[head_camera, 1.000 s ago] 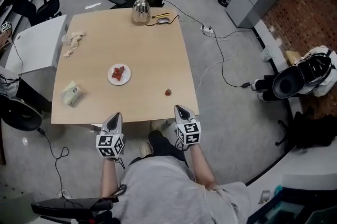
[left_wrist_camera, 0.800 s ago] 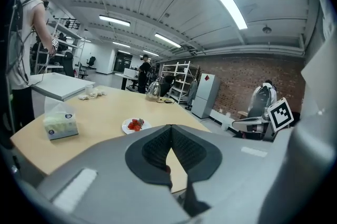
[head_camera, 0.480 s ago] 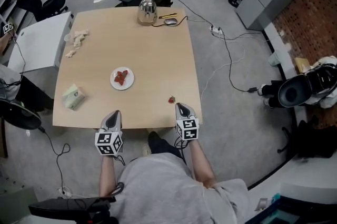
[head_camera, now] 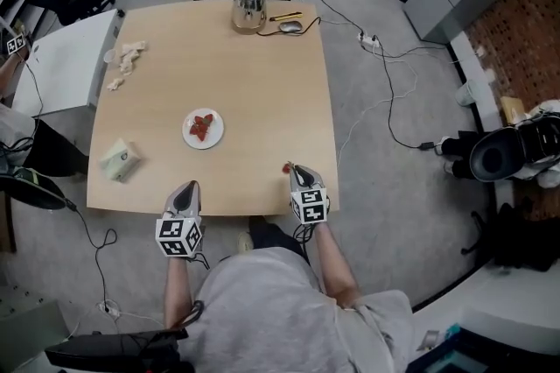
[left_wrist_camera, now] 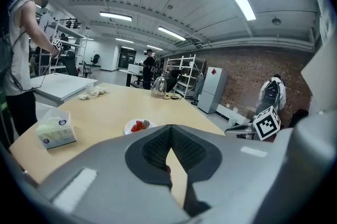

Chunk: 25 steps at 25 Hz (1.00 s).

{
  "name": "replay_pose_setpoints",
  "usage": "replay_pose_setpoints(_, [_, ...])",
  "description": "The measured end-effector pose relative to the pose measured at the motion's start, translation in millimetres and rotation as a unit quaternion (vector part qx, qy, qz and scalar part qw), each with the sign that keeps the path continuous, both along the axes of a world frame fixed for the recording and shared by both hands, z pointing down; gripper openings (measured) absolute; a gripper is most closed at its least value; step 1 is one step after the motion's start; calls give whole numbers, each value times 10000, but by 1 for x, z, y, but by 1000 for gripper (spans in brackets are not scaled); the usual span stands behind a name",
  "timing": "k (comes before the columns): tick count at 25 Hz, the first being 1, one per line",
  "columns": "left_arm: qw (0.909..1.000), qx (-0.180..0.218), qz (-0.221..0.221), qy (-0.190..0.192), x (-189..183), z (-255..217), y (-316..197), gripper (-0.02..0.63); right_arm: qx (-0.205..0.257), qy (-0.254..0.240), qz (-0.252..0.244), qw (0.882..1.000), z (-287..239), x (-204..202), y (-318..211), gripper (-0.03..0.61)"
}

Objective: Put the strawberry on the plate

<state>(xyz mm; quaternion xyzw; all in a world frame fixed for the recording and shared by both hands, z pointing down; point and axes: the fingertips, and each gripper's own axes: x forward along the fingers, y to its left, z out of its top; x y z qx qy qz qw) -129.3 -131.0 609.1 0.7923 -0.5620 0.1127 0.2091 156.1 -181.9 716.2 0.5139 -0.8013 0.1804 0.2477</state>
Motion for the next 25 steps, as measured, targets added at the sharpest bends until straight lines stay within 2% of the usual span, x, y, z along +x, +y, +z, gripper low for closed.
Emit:
replay_pose_setpoints(12, [9995,-149,-254,-102,-12,2,-7,20,-659,185,-320,9971,49,-6,-17,107])
replay_pose_setpoints(20, [9992,-223,-308,-102,-16,9,-13,20,-1026,371,-504,9927,78,-13,-18,195])
replay_pose_setpoints(25, [9990,-239,-361,-94,-20,9,-16,20,-1219,496,-543,9898,91,-14,-16,207])
